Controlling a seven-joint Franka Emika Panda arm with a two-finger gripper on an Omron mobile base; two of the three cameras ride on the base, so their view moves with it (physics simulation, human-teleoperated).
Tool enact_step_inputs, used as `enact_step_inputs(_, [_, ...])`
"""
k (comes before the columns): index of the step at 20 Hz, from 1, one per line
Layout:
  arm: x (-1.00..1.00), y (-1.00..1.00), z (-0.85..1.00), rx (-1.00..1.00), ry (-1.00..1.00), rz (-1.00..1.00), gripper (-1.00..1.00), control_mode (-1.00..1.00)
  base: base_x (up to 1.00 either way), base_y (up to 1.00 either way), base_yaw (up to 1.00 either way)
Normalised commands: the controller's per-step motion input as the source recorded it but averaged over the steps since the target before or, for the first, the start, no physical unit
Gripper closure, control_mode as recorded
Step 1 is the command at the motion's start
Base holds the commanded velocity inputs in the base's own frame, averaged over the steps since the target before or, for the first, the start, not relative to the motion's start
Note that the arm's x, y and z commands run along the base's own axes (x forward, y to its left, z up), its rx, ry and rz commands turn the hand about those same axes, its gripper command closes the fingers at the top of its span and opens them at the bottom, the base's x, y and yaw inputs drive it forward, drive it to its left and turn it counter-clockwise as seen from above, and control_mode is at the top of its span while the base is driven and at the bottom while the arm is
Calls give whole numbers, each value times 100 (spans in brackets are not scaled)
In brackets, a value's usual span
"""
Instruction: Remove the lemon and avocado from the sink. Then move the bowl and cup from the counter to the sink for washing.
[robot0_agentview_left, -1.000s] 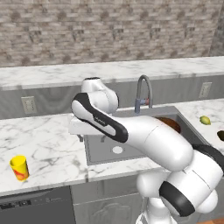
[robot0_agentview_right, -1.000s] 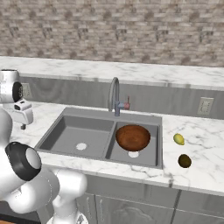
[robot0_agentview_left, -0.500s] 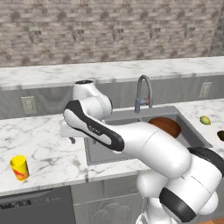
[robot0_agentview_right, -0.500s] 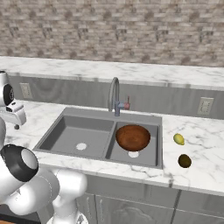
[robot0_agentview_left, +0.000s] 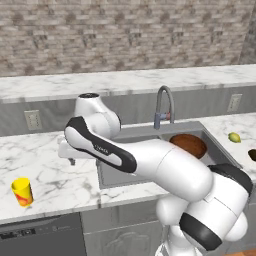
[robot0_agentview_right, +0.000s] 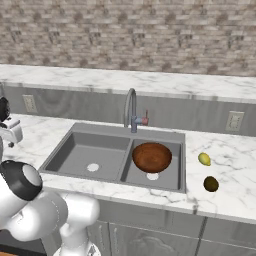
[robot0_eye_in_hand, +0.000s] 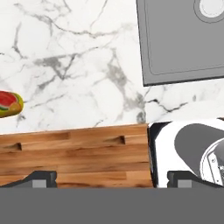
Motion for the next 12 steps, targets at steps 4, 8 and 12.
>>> enact_step_inputs(4, [0,36,0,0,-6,4,-100,-100,0,0,0])
enact_step_inputs(8, [0,31,0,0,-2,2,-100,-100,0,0,0])
enact_step_inputs(12, [0,29,0,0,0,1,-100,-100,0,0,0])
